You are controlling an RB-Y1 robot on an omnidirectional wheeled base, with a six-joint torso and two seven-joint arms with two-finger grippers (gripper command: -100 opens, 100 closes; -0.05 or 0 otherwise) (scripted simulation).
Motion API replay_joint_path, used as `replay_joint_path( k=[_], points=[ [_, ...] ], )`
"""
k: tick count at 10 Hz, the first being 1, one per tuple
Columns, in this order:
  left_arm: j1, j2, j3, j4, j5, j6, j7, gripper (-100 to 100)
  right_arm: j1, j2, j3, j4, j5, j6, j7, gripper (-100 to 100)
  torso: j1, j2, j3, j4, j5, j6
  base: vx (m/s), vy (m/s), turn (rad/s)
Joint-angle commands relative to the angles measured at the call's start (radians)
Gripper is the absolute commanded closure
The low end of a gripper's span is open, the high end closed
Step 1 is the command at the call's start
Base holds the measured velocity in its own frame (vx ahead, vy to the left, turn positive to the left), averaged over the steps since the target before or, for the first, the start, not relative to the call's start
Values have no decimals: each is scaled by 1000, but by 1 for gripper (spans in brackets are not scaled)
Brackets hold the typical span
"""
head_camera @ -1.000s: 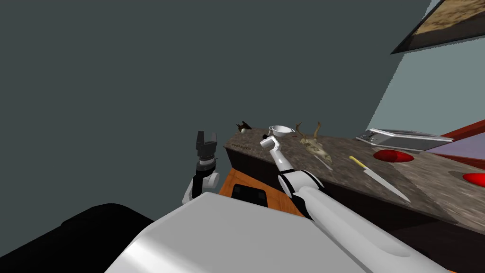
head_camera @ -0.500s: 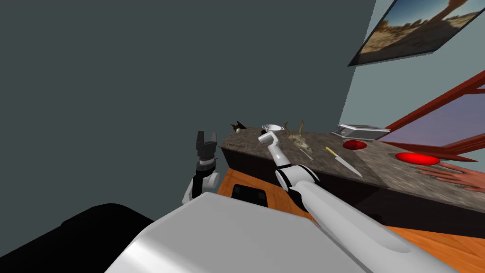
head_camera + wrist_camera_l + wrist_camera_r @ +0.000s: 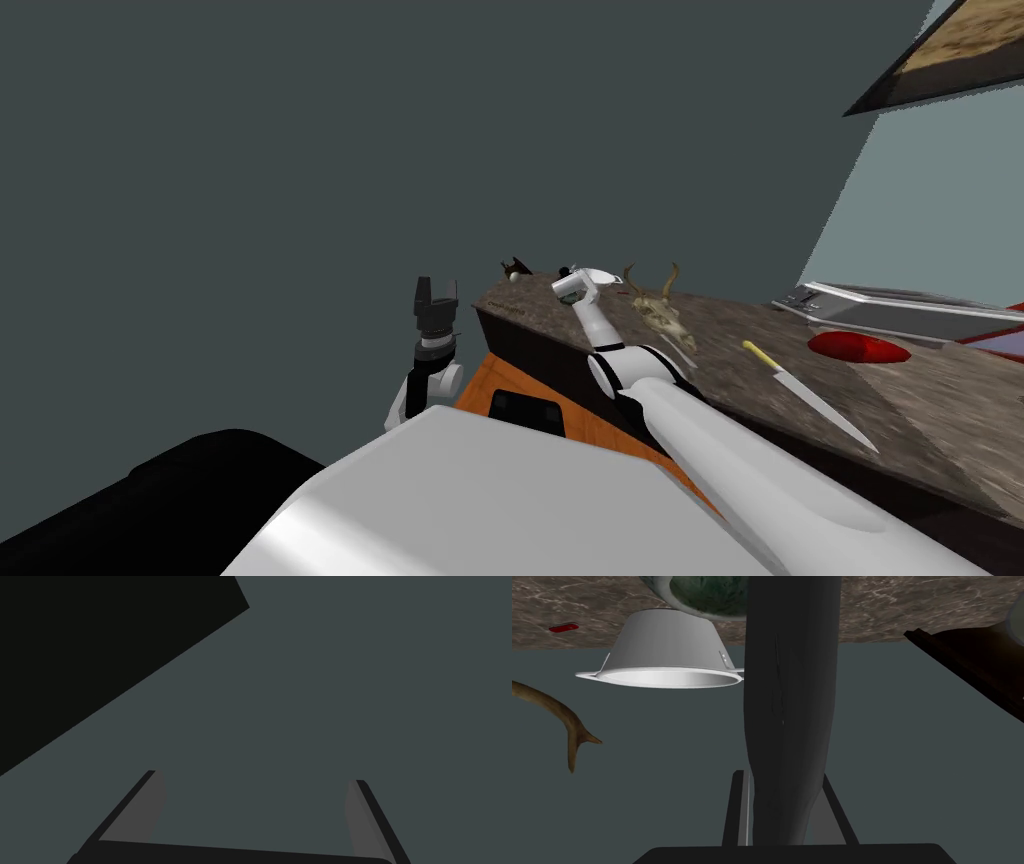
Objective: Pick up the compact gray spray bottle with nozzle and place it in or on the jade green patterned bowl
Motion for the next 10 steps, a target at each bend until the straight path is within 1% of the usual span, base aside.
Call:
replay_joint_path(
  k=[1, 2, 3, 5, 6, 7, 10],
  points=[
    [0, 0, 0, 0, 0, 0, 0, 0, -4, -29, -7, -5, -8, 18, 6, 100, 0, 0, 0, 0, 0, 0, 85, -135, 236],
    [0, 0, 0, 0, 0, 0, 0, 0, -1, -54, -12, -15, -11, 33, 6, 100, -1, 0, 0, 0, 0, 1, 90, -130, 302],
    [0, 0, 0, 0, 0, 0, 0, 0, 0, -66, -14, -20, -12, 41, 6, 100, 0, -1, 0, 0, 0, 0, 100, -139, 310],
    [0, 0, 0, 0, 0, 0, 0, 0, 5, -105, -20, -36, -12, 62, 5, 100, 0, -1, -1, -1, 0, 0, 72, -133, 280],
    [0, 0, 0, 0, 0, 0, 0, 0, 15, -95, -18, -46, -13, 59, 7, 100, 1, 0, 0, 0, 1, -1, 25, -68, 62],
    [0, 0, 0, 0, 0, 0, 0, 0, 15, -98, -19, -48, -13, 61, 8, -100, 5, 2, 1, 0, 1, 0, 6, -13, -10],
    [0, 0, 0, 0, 0, 0, 0, 0, 15, -98, -19, -48, -13, 60, 8, -100, 10, 5, 2, 1, 2, -1, 1, -2, 0]
  ],
)
